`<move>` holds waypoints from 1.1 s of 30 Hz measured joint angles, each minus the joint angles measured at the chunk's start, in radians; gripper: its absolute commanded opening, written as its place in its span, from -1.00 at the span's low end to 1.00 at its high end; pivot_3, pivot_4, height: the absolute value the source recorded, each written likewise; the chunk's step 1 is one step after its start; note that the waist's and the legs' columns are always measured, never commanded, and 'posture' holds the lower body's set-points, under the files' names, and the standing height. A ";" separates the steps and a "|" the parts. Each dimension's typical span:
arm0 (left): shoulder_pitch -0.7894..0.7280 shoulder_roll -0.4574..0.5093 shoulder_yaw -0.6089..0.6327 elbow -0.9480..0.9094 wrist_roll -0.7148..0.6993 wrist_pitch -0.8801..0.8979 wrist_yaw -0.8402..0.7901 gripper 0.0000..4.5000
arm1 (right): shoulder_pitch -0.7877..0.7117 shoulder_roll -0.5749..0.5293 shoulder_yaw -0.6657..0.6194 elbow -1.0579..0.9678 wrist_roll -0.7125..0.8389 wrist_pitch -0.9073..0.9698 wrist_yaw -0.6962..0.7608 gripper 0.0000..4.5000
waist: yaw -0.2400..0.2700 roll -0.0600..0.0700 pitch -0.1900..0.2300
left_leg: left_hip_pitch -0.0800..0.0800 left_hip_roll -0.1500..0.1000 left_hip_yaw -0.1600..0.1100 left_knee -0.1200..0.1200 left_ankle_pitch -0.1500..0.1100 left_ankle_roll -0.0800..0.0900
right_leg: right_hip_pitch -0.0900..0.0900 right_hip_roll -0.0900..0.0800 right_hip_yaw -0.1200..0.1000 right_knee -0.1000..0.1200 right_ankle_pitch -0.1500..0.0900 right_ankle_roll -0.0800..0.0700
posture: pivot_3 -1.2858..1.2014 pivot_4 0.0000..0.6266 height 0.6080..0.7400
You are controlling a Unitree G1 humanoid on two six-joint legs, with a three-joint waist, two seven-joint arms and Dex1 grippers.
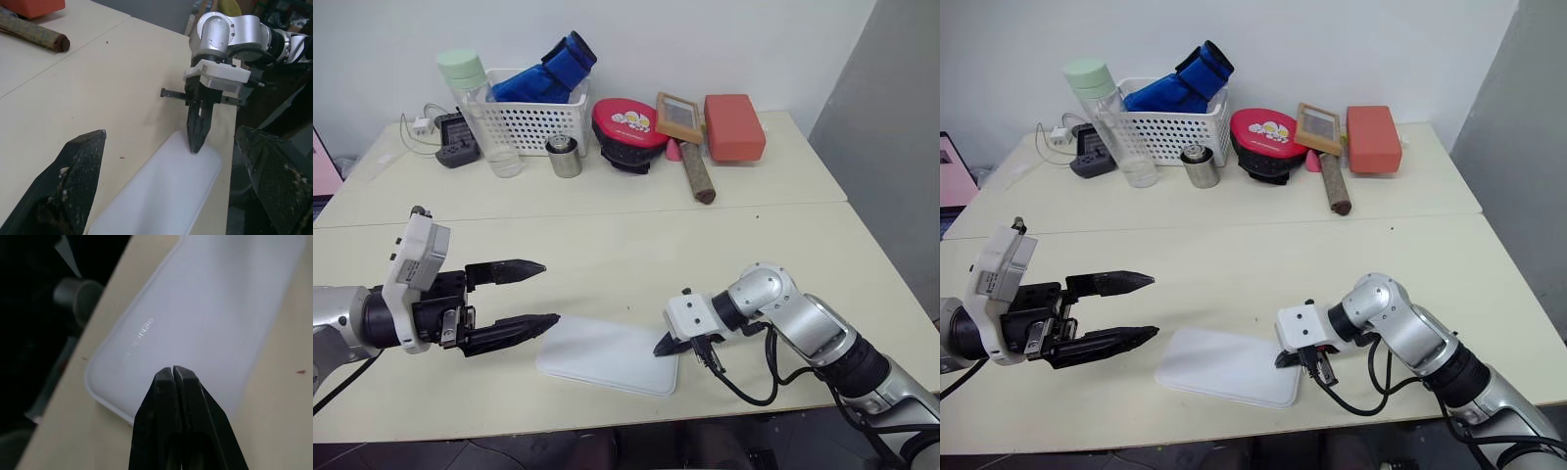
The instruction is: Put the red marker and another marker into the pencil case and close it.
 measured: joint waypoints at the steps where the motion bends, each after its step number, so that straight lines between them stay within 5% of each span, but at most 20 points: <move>1: 0.001 -0.004 0.000 0.000 0.000 0.000 0.005 1.00 | 0.009 0.016 -0.050 -0.018 0.074 0.048 0.003 -0.99 | 0.000 0.001 0.002 | -0.001 0.000 0.000 0.000 0.000 0.000 | -0.001 0.000 0.000 0.000 0.000 0.000 | 0.03 -0.52 1.00; 7: -0.014 -0.035 0.000 0.006 -0.003 0.000 0.081 1.00 | 0.012 0.026 -0.249 0.004 0.196 0.141 -0.106 -0.99 | 0.001 0.001 0.003 | -0.002 0.000 0.001 -0.001 0.000 0.000 | -0.003 0.000 0.000 0.000 0.000 0.000 | 0.03 -0.52 1.00; 14: -0.008 -0.040 0.000 0.005 -0.005 -0.001 0.082 1.00 | 0.065 -0.028 -0.267 -0.031 0.239 0.185 -0.126 -0.99 | 0.000 0.001 0.003 | -0.008 0.000 0.001 -0.001 0.000 0.000 | -0.008 0.000 0.000 0.000 0.000 0.000 | 0.03 -0.52 1.00; 22: -0.013 -0.038 0.000 0.010 -0.004 -0.001 0.068 1.00 | 0.092 -0.101 -0.079 -0.108 0.145 0.139 -0.123 -0.99 | 0.000 0.001 0.003 | -0.008 0.001 0.001 -0.001 0.000 0.000 | -0.008 0.000 0.000 0.000 0.000 0.000 | 0.03 -0.52 1.00; 26: -0.004 -0.023 -0.004 0.000 -0.006 0.000 0.026 1.00 | 0.044 -0.043 0.050 -0.070 0.022 0.048 -0.158 -0.99 | -0.004 0.001 0.003 | -0.005 0.003 0.004 -0.001 0.000 -0.001 | -0.007 0.003 -0.001 0.001 0.000 0.000 | 0.03 -0.52 1.00; 33: 0.052 0.027 -0.002 -0.035 0.002 0.001 -0.067 1.00 | 0.008 -0.019 0.091 -0.045 -0.014 0.026 -0.164 -0.99 | -0.001 0.001 0.003 | -0.004 0.004 0.003 -0.001 0.001 -0.002 | -0.006 0.004 0.000 0.001 0.000 0.000 | 0.03 -0.52 1.00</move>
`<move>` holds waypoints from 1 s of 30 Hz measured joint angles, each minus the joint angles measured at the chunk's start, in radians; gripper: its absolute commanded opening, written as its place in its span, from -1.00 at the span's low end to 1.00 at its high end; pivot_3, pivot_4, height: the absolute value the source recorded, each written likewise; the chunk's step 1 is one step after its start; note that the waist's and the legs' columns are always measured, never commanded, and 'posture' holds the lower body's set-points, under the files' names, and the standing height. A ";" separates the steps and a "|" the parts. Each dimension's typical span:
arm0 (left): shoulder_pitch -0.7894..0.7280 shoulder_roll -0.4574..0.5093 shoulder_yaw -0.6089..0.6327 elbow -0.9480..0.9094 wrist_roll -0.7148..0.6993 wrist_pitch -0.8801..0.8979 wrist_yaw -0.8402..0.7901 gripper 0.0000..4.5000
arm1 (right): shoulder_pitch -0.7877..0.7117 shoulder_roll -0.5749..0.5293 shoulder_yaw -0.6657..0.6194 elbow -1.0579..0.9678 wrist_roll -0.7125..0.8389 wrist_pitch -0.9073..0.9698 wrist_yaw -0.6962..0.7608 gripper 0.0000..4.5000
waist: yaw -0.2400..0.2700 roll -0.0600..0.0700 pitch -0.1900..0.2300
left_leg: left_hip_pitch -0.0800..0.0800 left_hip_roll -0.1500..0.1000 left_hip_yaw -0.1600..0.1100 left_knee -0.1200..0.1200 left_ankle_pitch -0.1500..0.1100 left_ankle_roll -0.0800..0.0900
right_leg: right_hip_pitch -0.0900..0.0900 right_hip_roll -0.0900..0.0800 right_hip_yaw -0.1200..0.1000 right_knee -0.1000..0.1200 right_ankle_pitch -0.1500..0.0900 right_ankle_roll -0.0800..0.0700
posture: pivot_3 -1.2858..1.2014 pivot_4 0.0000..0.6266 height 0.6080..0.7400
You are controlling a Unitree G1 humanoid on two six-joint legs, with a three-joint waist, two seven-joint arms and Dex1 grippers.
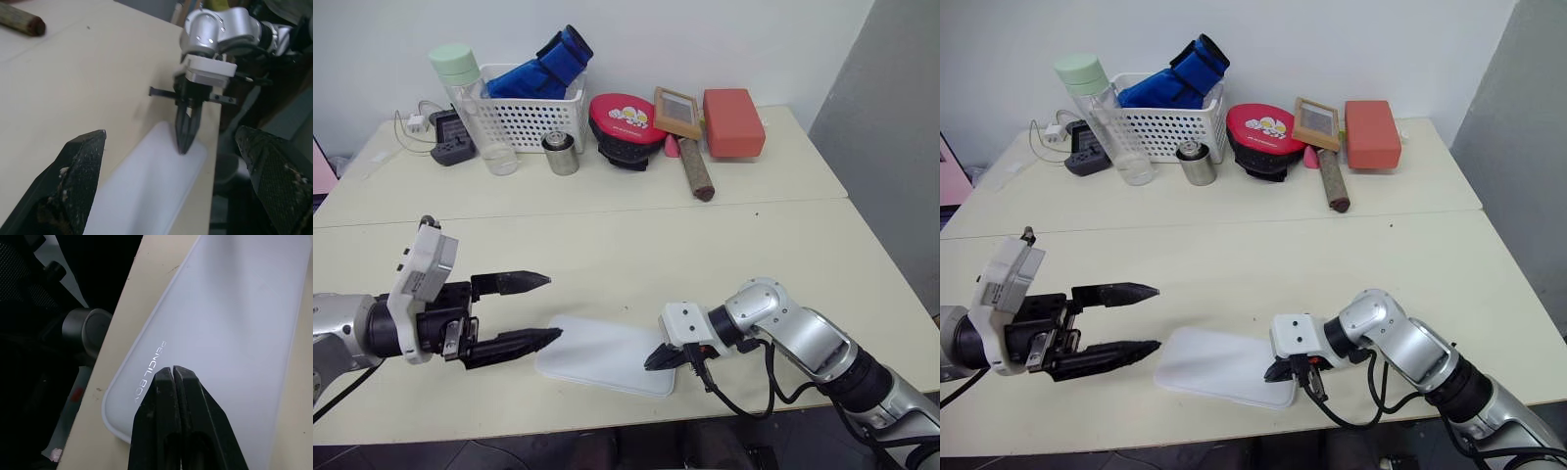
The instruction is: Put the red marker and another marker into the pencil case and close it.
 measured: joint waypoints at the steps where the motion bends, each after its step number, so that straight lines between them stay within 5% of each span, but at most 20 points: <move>1: -0.001 0.001 0.000 0.000 0.000 0.000 -0.005 1.00 | -0.003 0.000 0.005 0.002 -0.005 -0.002 0.000 -0.99 | 0.000 0.000 0.000 | 0.001 0.000 0.000 0.000 0.000 0.000 | 0.001 0.000 0.000 0.000 -0.001 0.001 | 0.03 -0.52 1.00; 6: -0.013 0.001 0.000 0.001 -0.001 0.000 0.004 1.00 | -0.005 -0.001 0.011 0.005 -0.018 -0.020 0.000 -0.99 | 0.000 0.000 0.000 | 0.003 0.001 0.000 0.000 0.000 -0.001 | 0.003 0.001 0.000 0.000 -0.002 0.003 | 0.03 -0.52 1.00; 13: -0.023 -0.009 0.002 0.008 -0.006 0.000 0.038 1.00 | 0.055 -0.011 -0.246 -0.005 0.289 0.125 0.058 -0.99 | 0.002 0.000 0.002 | -0.001 0.001 0.000 0.000 0.000 -0.001 | 0.000 0.001 0.000 0.000 0.001 -0.002 | 0.03 -0.52 1.00; 20: -0.117 -0.085 -0.004 0.053 0.017 -0.022 0.182 1.00 | 0.003 0.080 -0.500 0.150 0.339 0.132 -0.173 -0.99 | 0.006 0.000 0.002 | 0.000 0.001 0.001 -0.001 0.000 -0.001 | 0.000 0.001 0.000 0.000 0.001 -0.002 | 0.03 -0.52 1.00; 30: -0.319 -0.295 -0.072 0.307 0.336 -0.159 0.654 1.00 | 0.030 0.167 -0.664 0.355 0.164 -0.024 -0.591 -0.99 | -0.001 0.000 0.003 | -0.003 0.001 0.005 -0.001 0.003 -0.005 | -0.004 0.001 0.001 0.001 0.002 -0.003 | 0.03 -0.52 1.00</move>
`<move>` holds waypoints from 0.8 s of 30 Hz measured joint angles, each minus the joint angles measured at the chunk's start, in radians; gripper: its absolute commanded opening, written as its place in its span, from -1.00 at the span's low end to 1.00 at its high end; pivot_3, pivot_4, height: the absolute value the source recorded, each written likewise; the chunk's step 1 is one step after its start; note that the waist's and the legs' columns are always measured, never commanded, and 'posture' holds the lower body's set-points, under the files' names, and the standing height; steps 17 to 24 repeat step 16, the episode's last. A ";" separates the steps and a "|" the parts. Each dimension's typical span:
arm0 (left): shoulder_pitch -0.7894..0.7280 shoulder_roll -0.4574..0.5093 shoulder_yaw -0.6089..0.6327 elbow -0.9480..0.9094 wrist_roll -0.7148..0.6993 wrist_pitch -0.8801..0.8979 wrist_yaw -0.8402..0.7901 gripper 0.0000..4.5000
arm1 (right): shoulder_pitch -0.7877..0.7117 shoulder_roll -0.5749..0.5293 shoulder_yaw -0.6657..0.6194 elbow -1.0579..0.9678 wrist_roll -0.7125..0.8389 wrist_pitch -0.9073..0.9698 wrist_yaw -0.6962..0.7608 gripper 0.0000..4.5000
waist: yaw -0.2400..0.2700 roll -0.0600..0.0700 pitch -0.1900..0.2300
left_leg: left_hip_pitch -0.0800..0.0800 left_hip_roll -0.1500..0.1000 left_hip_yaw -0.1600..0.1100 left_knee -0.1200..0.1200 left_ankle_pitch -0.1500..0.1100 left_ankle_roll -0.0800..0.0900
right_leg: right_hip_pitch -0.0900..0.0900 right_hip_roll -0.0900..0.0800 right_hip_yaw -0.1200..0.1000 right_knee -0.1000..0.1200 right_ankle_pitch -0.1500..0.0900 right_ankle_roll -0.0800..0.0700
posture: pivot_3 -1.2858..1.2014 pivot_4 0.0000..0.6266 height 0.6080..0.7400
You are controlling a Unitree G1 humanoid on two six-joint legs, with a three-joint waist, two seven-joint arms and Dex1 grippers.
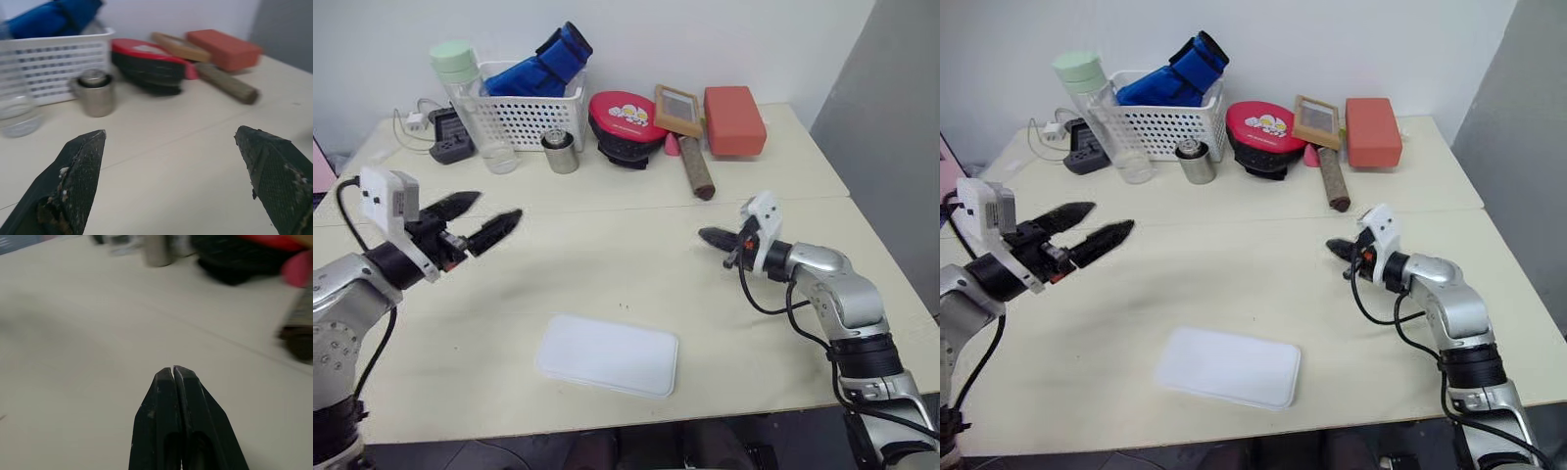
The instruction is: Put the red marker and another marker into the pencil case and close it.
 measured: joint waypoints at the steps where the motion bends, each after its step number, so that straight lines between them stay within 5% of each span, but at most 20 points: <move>1: 0.000 -0.020 0.000 0.013 0.030 -0.021 0.033 1.00 | 0.002 0.002 -0.020 0.014 -0.005 -0.010 -0.030 -0.99 | 0.000 0.000 0.000 | 0.000 0.000 0.001 0.000 0.000 0.000 | 0.000 0.000 0.000 0.000 0.000 0.000 | 0.03 -0.52 1.00; 8: 0.050 -0.179 -0.005 0.064 0.197 -0.162 0.206 1.00 | 0.073 0.069 -0.145 0.060 -0.007 -0.080 -0.206 -0.46 | 0.004 0.000 0.000 | -0.008 0.002 0.007 0.003 0.000 0.000 | -0.005 -0.001 0.000 0.001 0.000 0.000 | 0.03 -0.52 1.00; 16: 0.097 -0.298 -0.055 0.100 0.317 -0.271 0.291 1.00 | 0.135 0.146 -0.180 0.056 -0.025 -0.243 -0.310 0.49 | 0.003 0.000 -0.001 | -0.008 0.001 0.012 0.010 -0.001 0.003 | -0.004 -0.001 0.000 0.003 0.005 0.004 | 0.03 -0.52 1.00; 24: 0.097 -0.298 -0.055 0.100 0.317 -0.271 0.291 1.00 | 0.135 0.146 -0.180 0.056 -0.025 -0.243 -0.310 0.49 | 0.003 0.000 -0.001 | -0.008 0.001 0.012 0.010 -0.001 0.003 | -0.004 -0.001 0.000 0.003 0.005 0.004 | 0.03 -0.52 1.00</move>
